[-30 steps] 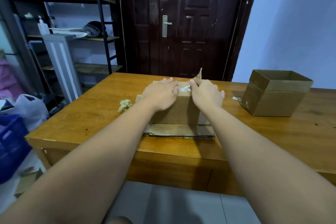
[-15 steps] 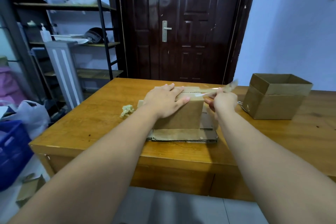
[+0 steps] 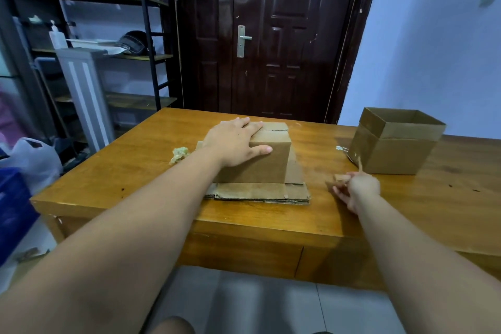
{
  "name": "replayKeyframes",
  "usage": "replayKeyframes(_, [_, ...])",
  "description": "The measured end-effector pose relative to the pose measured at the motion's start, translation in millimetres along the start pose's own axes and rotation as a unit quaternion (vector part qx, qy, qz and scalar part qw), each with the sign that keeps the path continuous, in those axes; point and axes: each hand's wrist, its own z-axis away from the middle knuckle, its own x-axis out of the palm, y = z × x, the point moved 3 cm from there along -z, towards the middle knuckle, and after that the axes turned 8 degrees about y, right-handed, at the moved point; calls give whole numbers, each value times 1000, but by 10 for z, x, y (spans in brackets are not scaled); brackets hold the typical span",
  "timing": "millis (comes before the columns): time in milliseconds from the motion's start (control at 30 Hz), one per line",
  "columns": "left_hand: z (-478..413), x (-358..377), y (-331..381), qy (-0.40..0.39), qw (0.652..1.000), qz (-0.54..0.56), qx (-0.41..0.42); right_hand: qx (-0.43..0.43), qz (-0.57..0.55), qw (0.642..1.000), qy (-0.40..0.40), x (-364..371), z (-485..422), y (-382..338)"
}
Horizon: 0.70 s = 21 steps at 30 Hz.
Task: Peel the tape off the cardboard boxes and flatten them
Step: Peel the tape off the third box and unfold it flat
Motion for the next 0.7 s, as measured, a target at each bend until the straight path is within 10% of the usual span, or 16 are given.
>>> replayKeyframes(700, [25, -35, 24, -1, 1000, 7, 3, -166, 85, 979, -86, 602, 552, -253])
